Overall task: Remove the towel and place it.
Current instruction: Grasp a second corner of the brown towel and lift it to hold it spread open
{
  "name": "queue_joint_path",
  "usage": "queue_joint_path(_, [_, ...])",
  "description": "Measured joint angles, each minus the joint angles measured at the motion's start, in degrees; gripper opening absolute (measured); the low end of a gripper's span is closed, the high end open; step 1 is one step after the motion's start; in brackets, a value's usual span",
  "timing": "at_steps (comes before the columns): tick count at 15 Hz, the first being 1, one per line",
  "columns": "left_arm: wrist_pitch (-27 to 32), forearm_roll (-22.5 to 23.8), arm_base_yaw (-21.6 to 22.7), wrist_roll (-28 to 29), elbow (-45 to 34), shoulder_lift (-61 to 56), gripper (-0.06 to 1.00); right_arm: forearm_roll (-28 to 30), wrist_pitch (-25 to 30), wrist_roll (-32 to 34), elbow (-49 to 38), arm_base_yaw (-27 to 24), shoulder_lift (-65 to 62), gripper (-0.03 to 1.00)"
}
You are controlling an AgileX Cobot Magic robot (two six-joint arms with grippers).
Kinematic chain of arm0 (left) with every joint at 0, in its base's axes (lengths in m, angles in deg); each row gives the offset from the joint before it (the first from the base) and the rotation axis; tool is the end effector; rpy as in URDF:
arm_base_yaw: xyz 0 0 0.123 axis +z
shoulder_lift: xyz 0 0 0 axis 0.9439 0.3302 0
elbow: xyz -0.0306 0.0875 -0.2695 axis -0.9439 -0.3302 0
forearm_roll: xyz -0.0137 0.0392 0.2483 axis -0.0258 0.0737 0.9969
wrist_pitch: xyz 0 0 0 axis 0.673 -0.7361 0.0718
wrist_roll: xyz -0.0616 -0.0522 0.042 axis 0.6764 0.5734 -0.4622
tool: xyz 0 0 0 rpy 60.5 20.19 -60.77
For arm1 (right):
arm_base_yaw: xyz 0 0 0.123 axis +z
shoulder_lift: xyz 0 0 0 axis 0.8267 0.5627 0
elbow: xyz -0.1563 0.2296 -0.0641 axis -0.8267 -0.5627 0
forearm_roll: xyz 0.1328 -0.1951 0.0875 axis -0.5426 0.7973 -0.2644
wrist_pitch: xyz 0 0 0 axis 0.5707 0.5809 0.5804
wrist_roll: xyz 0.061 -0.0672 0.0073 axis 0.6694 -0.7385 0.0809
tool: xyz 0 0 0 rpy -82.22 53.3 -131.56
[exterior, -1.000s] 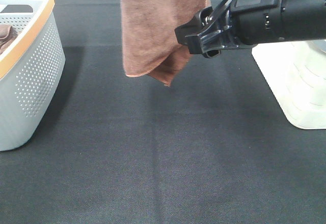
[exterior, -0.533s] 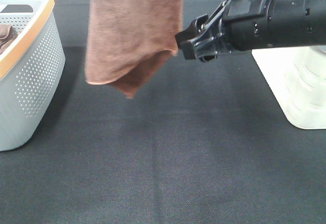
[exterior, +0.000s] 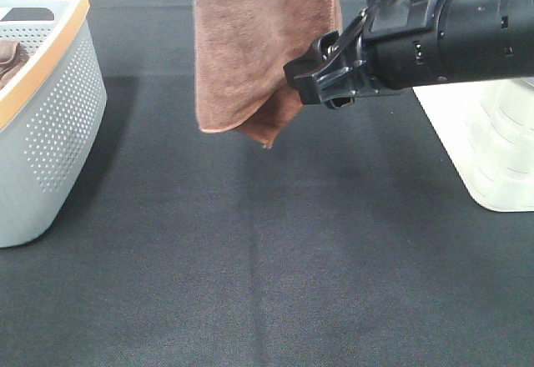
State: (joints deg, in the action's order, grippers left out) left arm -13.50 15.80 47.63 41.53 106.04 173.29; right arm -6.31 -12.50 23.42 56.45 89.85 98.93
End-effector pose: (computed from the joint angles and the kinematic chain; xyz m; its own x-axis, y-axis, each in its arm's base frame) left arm 0.2959 -0.1857 0.5229 -0.4102 -0.0826 -0.9082 0.7711 0.5003 -0.3938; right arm 0.2426 0.1652 0.2701 -0.3305 -0.3359 -0.8820 -0.6003 0.7960 -0.0782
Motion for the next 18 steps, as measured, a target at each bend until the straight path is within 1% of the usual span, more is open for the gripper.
queue_joint_path(1, [0.0, -0.7, 0.0, 0.0, 0.0, 0.0, 0.0, 0.0, -1.7, 0.0, 0.0, 0.0, 0.0, 0.57])
queue_joint_path(2, [0.0, -0.7, 0.0, 0.0, 0.0, 0.0, 0.0, 0.0, -1.7, 0.0, 0.0, 0.0, 0.0, 0.57])
queue_joint_path(4, [0.0, -1.7, 0.0, -0.7, 0.0, 0.0, 0.0, 0.0, -4.1, 0.0, 0.0, 0.0, 0.0, 0.52])
queue_joint_path(5, [0.0, -1.9, 0.0, -1.0, 0.0, 0.0, 0.0, 0.0, -4.3, 0.0, 0.1, 0.0, 0.0, 0.51])
queue_joint_path(8, [0.0, -1.9, 0.0, -1.1, 0.0, 0.0, 0.0, -0.2, -3.6, 0.0, 1.8, 0.0, 1.0, 0.49])
queue_joint_path(10, [0.0, -1.9, 0.0, -1.1, 0.0, 0.0, 0.0, -0.2, -3.0, 0.0, 2.0, 0.0, 1.3, 0.43])
queue_joint_path(12, [-0.1, -1.9, 0.0, -1.1, 0.0, 0.1, 0.0, -0.2, -0.7, 0.0, 2.0, 0.0, 1.4, 0.38])
queue_joint_path(16, [-0.1, -2.3, 0.0, -1.1, 0.1, 1.5, 0.0, -0.2, -0.7, 0.0, 2.0, 0.0, 1.5, 0.35])
queue_joint_path(17, [-0.1, -2.5, 0.0, -1.1, 0.1, 2.0, 0.0, -0.2, -0.5, 0.0, 2.0, 0.0, 1.5, 0.3])
queue_joint_path(18, [-0.1, -2.5, 0.0, -1.2, 0.1, 2.2, 0.0, -0.2, 0.1, 0.0, 2.0, 0.0, 1.5, 0.17])
